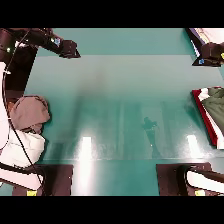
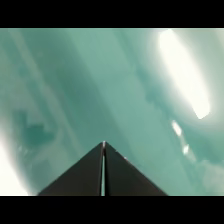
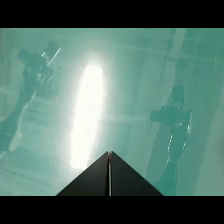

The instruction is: Fold the shirts.

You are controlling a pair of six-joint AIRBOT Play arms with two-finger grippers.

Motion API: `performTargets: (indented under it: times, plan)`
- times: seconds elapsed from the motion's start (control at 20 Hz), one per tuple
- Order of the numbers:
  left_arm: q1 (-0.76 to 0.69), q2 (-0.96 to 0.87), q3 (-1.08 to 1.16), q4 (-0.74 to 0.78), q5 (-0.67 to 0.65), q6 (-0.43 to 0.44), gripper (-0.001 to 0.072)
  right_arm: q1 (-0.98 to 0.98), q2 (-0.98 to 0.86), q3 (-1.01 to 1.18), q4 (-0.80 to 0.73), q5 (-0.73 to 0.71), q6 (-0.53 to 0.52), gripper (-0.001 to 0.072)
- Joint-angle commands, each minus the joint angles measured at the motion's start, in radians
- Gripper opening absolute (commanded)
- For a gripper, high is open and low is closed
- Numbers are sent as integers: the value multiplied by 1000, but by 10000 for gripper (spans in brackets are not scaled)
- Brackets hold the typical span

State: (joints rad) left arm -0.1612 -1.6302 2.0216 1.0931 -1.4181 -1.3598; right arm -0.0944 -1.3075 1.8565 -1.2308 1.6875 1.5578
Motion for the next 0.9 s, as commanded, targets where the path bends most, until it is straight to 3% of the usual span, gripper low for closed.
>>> performTargets:
  times: [0.0, 0.25, 0.4, 0.5, 0.55, 0.6, 0.65, 0.85]
  plan:
    - [0, 50, -4, 145, -151, -2, 29, 1, 0, 0, 0, -1, 0, 17]
    - [0, 280, -244, 527, -117, -111, 30, 1, 0, 0, 0, -2, -1, 17]
    - [10, 446, -549, 720, 29, -173, 31, 1, 0, 0, 0, -6, -1, 17]
    - [61, 516, -743, 772, 117, -189, 34, 1, 0, 0, 1, -6, -1, 17]
    - [100, 530, -818, 774, 152, -190, 196, 1, 0, 0, 1, -6, -1, 17]
    - [148, 530, -880, 774, 185, -209, 406, 1, 0, 0, 1, -6, -1, 17]
    - [196, 529, -932, 773, 232, -238, 491, 1, 0, 0, 1, -5, 0, 17]
    - [359, 528, -1038, 675, 452, -256, 508, 1, 0, 0, 2, -2, 0, 17]
